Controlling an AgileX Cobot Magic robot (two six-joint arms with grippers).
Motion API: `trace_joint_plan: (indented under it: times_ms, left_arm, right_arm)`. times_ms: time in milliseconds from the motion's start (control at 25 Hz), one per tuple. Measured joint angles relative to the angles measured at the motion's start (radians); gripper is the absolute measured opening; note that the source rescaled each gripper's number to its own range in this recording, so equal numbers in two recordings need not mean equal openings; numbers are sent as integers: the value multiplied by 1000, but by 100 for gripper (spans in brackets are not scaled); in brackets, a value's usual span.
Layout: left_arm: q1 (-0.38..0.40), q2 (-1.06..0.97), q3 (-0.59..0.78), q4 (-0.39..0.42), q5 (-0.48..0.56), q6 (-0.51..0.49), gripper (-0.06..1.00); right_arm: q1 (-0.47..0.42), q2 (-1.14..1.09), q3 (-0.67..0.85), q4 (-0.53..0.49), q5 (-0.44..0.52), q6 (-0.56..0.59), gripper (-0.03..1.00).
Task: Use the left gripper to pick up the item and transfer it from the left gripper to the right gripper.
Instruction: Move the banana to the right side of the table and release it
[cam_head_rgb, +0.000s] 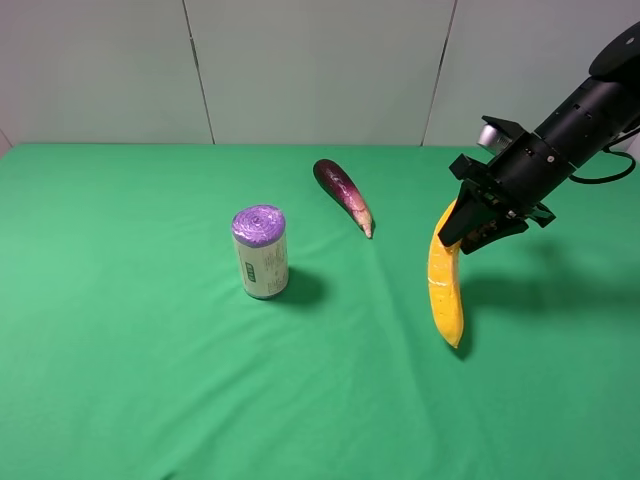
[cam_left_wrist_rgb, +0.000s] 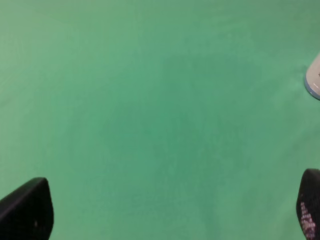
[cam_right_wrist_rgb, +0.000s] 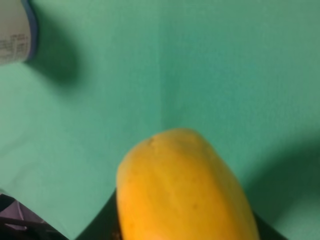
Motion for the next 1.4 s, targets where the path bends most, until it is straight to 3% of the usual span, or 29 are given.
trace_joint_plan:
  times_ms: [280, 320, 400, 440, 560, 720, 1120, 1400]
  left_arm:
    - [0, 0, 0, 0, 0, 0, 96]
    - [0, 0, 0, 0, 0, 0, 96]
    - [0, 0, 0, 0, 0, 0, 96]
    - [0, 0, 0, 0, 0, 0, 96]
    - [0, 0, 0, 0, 0, 0, 96]
    - [0, 0, 0, 0, 0, 0, 96]
    - [0, 0, 0, 0, 0, 0, 96]
    - [0, 0, 0, 0, 0, 0, 96]
  right_arm:
    - [0, 0, 0, -18, 1, 14, 4]
    - [0, 0, 0, -21, 1, 15, 13]
    - [0, 0, 0, -22, 1, 21, 62]
    - [0, 0, 0, -23, 0, 27, 78]
    - [0, 0, 0, -36, -3, 34, 95]
    - [0, 0, 0, -47, -10, 39, 100]
    - [0, 0, 0, -48, -10, 49, 100]
    - [0, -10, -43, -53, 45, 74, 100]
